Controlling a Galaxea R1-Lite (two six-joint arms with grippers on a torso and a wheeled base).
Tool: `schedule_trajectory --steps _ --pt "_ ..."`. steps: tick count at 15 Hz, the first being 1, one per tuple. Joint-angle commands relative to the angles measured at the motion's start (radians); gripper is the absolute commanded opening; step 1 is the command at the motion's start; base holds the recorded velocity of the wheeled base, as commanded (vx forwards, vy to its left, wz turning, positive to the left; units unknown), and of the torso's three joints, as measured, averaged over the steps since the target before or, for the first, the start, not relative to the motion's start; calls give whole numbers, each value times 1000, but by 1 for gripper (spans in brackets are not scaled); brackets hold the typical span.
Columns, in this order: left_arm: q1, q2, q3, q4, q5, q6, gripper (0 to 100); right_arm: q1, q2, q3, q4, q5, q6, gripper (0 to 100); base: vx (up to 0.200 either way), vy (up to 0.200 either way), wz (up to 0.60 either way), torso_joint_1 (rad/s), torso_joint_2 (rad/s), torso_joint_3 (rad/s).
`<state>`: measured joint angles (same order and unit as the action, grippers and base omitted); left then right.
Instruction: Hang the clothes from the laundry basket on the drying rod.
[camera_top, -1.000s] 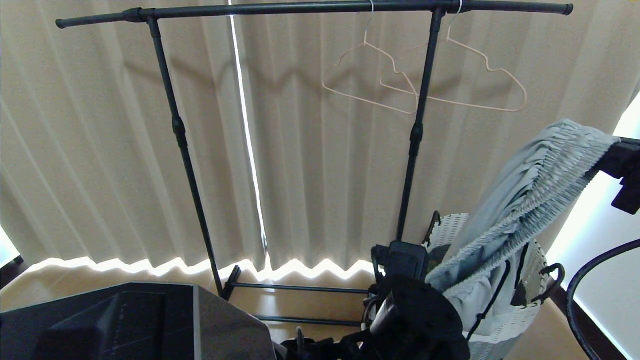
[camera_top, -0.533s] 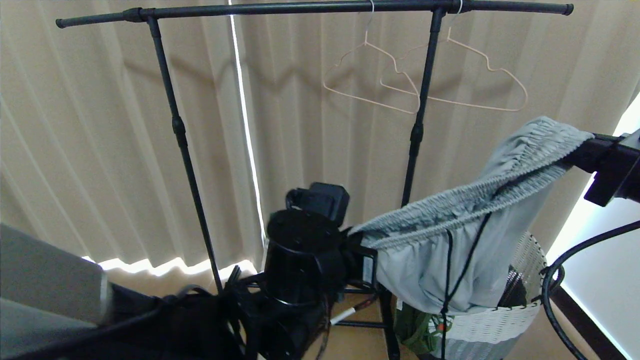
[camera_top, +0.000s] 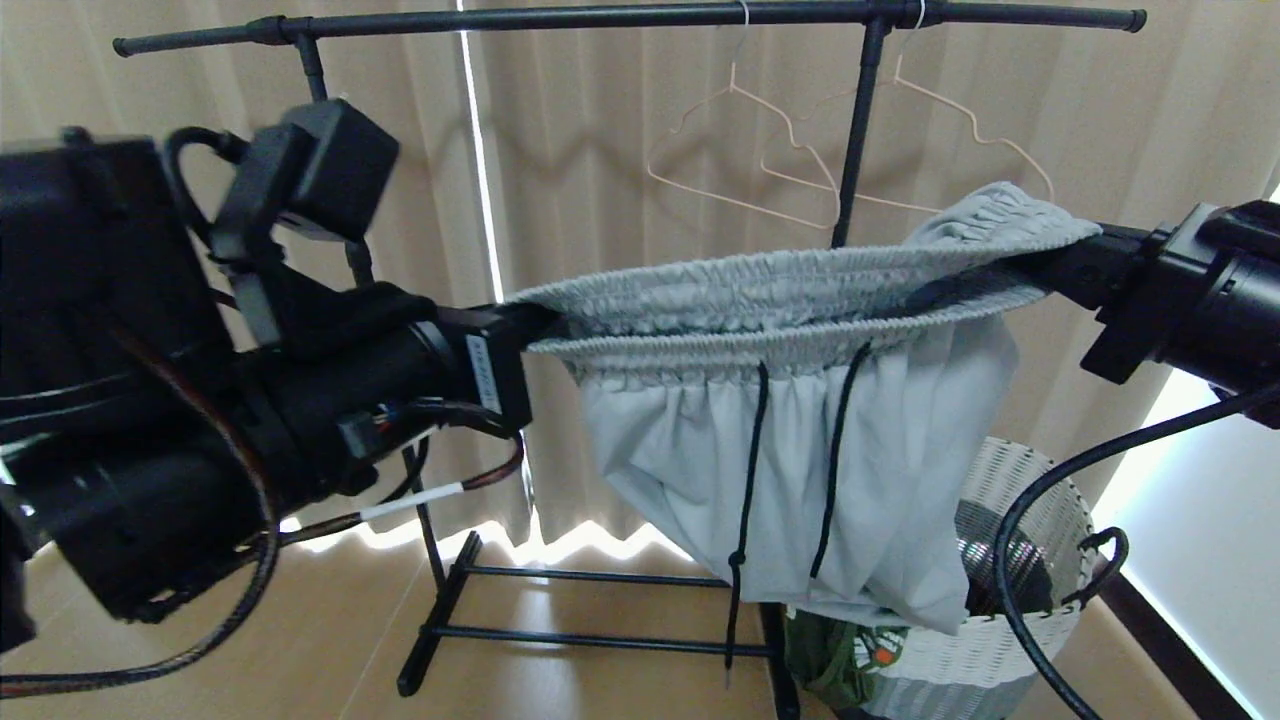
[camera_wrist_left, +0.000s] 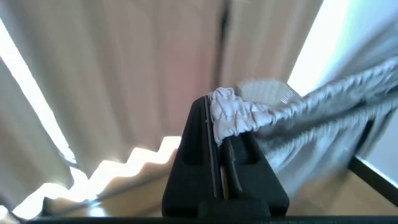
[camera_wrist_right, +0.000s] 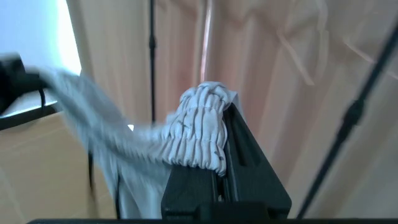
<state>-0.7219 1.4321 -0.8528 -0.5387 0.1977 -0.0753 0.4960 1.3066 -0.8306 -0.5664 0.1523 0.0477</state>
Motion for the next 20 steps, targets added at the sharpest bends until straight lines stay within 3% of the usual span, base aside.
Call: schedule_trajectory --steps 1,3,9,20 --pt "32 -88 57 3 0 17 0 10 28 -2 3 -2 -2 0 0 0 0 0 0 0" --pt "32 -124 138 -3 0 28 0 4 37 2 8 -4 -3 0 0 0 0 0 0 0" --pt "33 -136 147 0 -1 51 0 3 39 -1 10 -7 -5 0 0 0 0 0 0 0" --pt "36 -127 152 0 -3 54 0 -11 34 -2 2 -8 -5 0 0 200 0 5 2 1"
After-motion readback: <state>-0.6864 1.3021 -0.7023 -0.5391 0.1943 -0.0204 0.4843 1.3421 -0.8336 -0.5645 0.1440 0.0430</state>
